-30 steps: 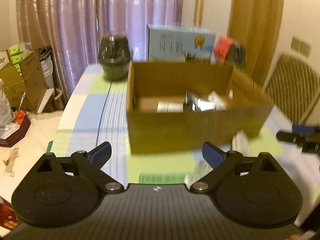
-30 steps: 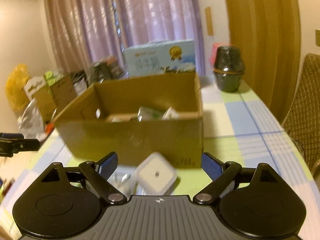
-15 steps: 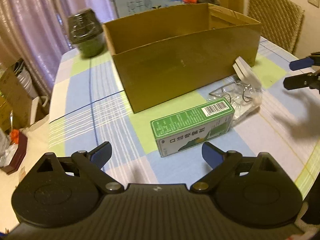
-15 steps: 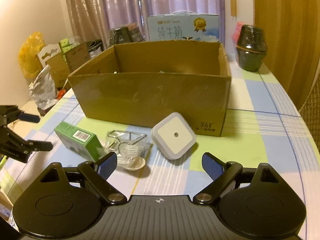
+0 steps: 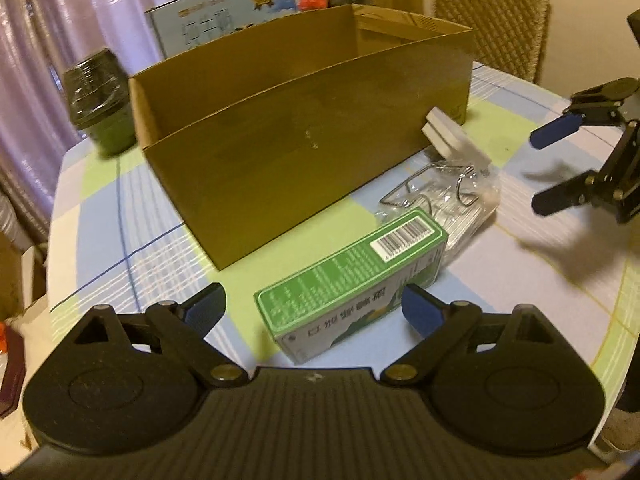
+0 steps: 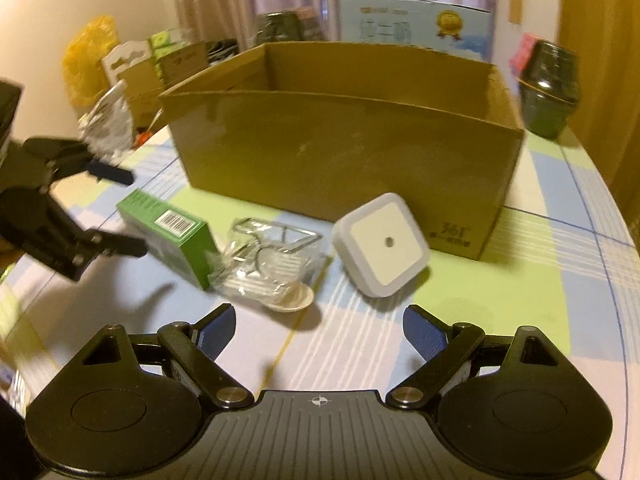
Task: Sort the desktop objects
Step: 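Close the right tool on the white plastic spoon while the left tool approaches the green box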
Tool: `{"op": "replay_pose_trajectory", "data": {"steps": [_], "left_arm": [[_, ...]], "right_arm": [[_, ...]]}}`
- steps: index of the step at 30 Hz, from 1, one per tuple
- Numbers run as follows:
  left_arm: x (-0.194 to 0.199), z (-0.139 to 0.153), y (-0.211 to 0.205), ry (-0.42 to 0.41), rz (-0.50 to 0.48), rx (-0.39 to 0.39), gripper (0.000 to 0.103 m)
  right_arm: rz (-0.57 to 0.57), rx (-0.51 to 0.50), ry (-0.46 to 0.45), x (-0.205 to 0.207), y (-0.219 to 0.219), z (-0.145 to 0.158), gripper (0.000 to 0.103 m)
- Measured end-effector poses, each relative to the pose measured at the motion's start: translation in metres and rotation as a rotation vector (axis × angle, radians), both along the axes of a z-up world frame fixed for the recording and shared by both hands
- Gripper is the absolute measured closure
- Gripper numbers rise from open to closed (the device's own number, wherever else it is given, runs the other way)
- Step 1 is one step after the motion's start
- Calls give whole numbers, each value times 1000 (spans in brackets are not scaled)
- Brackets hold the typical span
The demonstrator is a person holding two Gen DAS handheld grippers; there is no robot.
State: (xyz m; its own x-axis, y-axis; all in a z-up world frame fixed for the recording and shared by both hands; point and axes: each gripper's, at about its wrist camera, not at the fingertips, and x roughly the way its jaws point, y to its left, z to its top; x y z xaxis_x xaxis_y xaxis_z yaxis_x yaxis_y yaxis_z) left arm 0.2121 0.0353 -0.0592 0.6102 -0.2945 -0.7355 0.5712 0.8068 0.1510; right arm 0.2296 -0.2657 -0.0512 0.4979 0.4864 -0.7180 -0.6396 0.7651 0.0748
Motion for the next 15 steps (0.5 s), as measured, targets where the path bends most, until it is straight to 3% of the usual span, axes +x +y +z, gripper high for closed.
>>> {"op": "replay_pose_trajectory", "data": {"steps": [7,15], "left_arm": [[9,-9,-5,38,-58,5,26],[-8,-1,2,63,-9,-5,49]], "right_arm": [[101,-42,-27,-2,15,-7,17],[202,-82,-23,5,24,-17,30]]}}
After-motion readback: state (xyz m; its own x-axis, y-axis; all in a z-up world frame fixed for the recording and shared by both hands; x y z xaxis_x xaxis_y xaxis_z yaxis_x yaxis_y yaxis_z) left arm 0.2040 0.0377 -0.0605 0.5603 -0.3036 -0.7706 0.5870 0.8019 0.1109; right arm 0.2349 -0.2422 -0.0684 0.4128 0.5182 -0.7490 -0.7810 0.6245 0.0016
